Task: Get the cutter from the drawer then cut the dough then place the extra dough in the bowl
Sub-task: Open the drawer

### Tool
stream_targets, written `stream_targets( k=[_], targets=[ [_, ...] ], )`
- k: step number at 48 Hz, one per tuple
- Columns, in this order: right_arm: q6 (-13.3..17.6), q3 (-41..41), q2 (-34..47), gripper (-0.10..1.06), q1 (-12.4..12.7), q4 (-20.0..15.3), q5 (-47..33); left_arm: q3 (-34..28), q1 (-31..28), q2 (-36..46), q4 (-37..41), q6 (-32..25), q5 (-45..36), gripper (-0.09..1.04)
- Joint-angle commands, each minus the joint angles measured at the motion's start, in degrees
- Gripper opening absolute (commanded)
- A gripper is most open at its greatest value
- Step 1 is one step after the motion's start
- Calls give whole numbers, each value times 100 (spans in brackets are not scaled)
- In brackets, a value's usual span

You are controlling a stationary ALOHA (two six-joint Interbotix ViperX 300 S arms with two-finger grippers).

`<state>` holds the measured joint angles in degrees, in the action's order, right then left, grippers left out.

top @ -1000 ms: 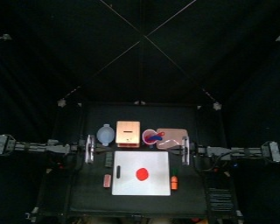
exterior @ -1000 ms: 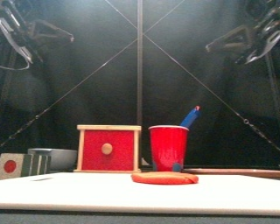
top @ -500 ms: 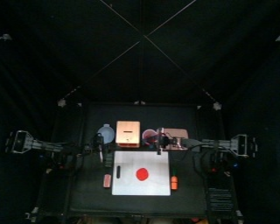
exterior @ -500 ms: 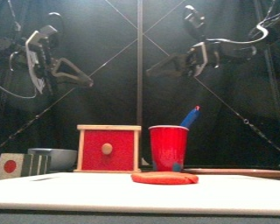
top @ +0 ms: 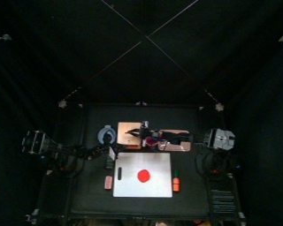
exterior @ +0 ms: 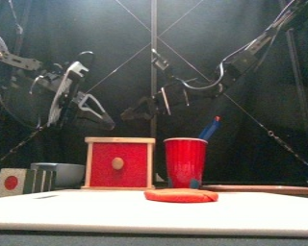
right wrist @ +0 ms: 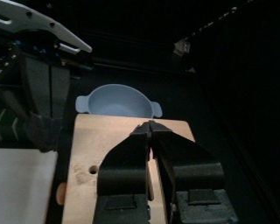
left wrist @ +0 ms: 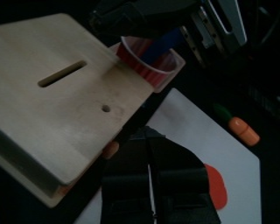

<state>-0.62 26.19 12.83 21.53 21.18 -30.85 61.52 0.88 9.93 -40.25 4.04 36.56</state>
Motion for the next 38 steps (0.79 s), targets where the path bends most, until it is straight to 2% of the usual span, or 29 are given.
stream_targets(
  k=[1,17,23,32,38],
  targets=[
    [0,-413,149,-3,44,9,35,-308,18,-316,-229,176,53,12],
    [0,-694,554,-3,35,18,527,-510,62,-756,-352,1081,70,16],
    [-9,-686,589,-3,26,18,650,-519,88,-800,-369,1362,97,22],
    [-9,-677,642,-3,9,26,712,-624,105,-949,-378,1969,97,43],
    [-9,-686,668,-3,0,26,721,-729,123,-1107,-448,2426,44,66]
  ],
)
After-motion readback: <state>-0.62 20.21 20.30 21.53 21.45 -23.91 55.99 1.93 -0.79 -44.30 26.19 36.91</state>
